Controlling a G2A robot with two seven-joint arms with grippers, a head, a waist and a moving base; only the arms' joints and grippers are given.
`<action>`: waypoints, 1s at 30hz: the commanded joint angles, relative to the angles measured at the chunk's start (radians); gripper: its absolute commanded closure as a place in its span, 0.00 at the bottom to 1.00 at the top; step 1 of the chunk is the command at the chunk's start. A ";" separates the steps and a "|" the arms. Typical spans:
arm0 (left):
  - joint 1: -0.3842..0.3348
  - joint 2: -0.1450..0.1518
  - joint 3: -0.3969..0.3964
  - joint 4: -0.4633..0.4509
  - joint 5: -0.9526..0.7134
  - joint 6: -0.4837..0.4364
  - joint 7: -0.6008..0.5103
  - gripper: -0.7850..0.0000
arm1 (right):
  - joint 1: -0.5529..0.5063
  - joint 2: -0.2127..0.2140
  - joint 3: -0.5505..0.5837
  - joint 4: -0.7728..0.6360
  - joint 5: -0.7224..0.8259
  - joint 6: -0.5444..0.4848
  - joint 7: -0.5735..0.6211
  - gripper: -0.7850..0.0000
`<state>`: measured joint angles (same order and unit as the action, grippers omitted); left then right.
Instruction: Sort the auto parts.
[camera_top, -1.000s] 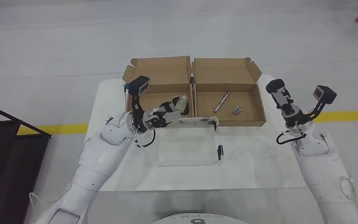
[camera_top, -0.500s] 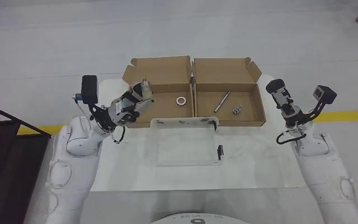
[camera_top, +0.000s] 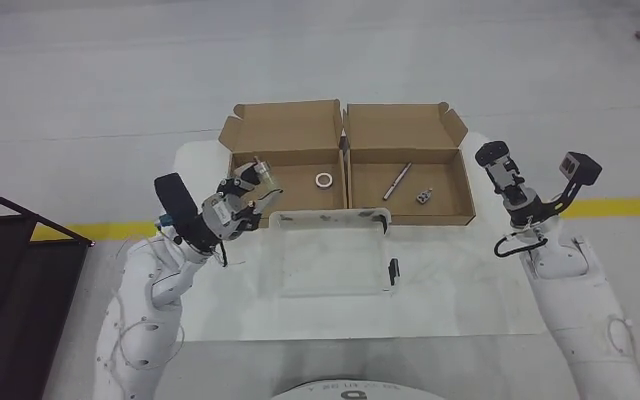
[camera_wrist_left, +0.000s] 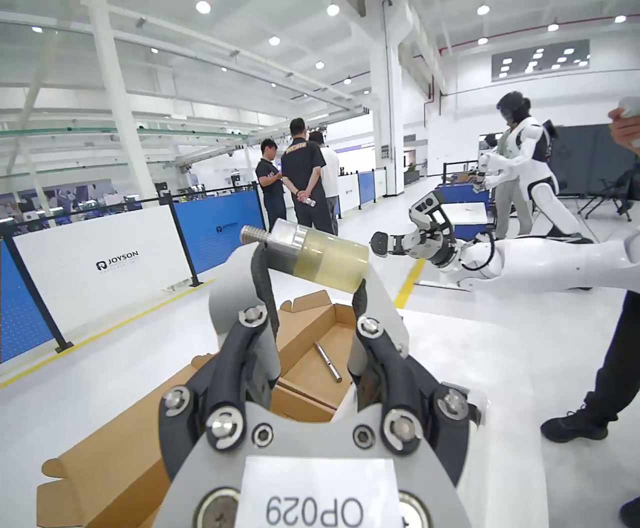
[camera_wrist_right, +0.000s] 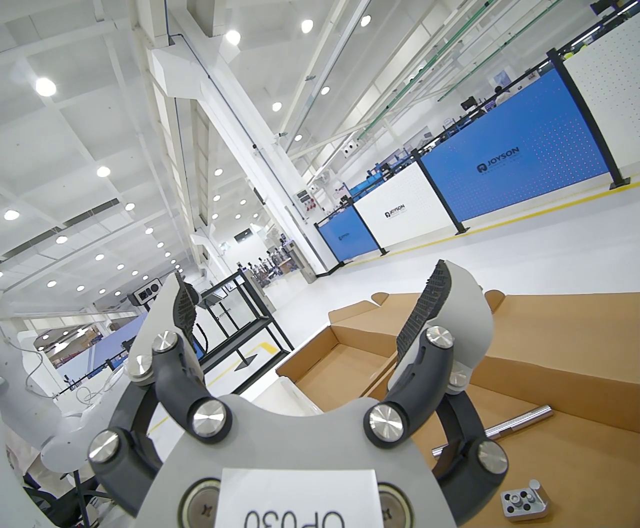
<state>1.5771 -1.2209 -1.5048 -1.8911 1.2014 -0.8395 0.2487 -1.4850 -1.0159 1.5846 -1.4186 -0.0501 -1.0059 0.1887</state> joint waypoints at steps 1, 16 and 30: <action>-0.003 0.002 0.025 0.002 -0.038 0.005 -0.112 1.00 | 0.000 0.000 0.000 0.000 0.000 0.000 0.000 0.00; -0.258 0.003 0.216 0.035 -0.245 0.359 -1.044 1.00 | 0.000 0.000 0.000 0.000 0.000 0.000 0.000 0.00; -0.360 -0.001 0.250 0.330 -0.209 0.515 -1.028 1.00 | 0.000 0.000 0.000 0.000 0.000 0.000 0.000 0.00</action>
<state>1.2270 -1.2221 -1.2584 -1.5757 0.9890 -0.3295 -0.7701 -1.4850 -1.0159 1.5846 -1.4186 -0.0501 -1.0059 0.1887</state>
